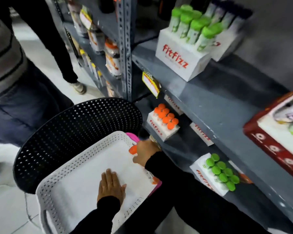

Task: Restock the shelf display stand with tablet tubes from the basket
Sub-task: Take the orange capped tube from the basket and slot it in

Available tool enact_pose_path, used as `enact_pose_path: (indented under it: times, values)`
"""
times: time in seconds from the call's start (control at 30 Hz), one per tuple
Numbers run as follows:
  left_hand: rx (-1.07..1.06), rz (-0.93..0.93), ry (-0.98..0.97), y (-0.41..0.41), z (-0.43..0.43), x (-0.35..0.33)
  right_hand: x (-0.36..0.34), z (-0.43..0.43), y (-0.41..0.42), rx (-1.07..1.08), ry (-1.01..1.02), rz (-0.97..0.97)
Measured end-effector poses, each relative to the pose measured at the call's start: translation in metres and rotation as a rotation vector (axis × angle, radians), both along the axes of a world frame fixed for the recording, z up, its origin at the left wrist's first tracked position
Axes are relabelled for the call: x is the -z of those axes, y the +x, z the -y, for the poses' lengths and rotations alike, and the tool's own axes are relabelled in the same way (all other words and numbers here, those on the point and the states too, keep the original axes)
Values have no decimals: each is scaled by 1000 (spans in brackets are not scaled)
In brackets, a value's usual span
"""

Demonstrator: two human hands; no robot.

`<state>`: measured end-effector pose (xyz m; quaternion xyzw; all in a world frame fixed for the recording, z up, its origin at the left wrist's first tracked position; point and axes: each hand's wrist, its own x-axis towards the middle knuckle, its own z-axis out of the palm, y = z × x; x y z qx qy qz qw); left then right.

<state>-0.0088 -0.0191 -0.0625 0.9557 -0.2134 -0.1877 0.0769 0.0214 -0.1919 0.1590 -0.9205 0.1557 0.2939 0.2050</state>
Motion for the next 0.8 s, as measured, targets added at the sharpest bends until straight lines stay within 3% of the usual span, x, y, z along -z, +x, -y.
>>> enact_pose_path:
  times: [0.13,0.2,0.37,0.43,0.63,0.8]
  values:
    - [95,-53,-76,22,36,-33,-45,23,-21,141,-123,143]
    - [125,45,-151,34,74,-62,-68,38,-40,208,-225,252]
    - [367,354,-440,26,183,-166,-133,83,-104,364,-331,314]
    - [413,358,-540,10,219,-194,-154,100,-132,439,-376,330]
    - [574,263,-502,-42,273,-222,-196,135,-200,691,-375,404]
    - [534,288,-289,-41,267,-203,-206,134,-208,679,-197,453]
